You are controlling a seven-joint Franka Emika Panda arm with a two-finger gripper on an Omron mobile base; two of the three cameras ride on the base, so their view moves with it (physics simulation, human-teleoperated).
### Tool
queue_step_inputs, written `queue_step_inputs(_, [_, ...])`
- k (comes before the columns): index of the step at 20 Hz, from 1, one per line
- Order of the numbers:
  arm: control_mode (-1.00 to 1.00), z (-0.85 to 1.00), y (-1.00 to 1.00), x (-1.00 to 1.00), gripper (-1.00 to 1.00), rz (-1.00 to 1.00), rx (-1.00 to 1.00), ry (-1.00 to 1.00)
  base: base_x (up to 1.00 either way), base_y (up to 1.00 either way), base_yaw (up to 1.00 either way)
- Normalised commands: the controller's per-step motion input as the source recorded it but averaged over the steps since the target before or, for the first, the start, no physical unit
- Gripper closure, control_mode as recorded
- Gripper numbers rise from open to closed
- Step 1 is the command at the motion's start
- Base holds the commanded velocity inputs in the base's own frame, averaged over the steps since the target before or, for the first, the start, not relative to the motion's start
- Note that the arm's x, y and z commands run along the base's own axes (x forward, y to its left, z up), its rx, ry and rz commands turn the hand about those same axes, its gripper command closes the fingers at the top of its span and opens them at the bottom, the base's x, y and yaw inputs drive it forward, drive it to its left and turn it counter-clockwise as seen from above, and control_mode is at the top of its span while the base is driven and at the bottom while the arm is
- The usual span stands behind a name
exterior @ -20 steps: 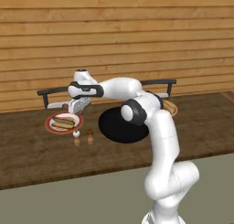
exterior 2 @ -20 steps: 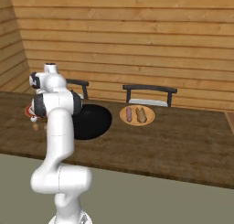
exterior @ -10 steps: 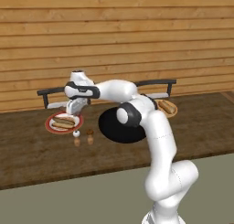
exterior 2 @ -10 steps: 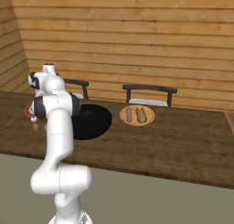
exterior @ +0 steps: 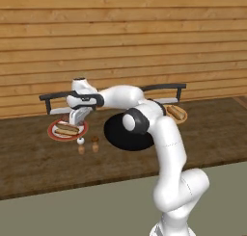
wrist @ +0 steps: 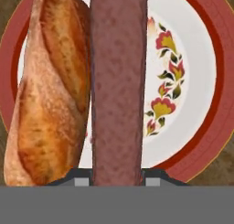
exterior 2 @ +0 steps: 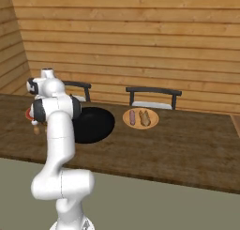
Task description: Place one bun and one sausage from the bowl on each plate.
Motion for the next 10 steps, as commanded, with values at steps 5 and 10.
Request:
queue_step_inputs(5, [-1.00,-0.06,0.04,0.47,1.00,0.01,0.00,0.00,0.00,0.00,0.00])
queue_step_inputs(10, [-1.00,-0.04,0.29,0.07,1.00,0.05,0.00,0.00,0.00,0.00,0.00])
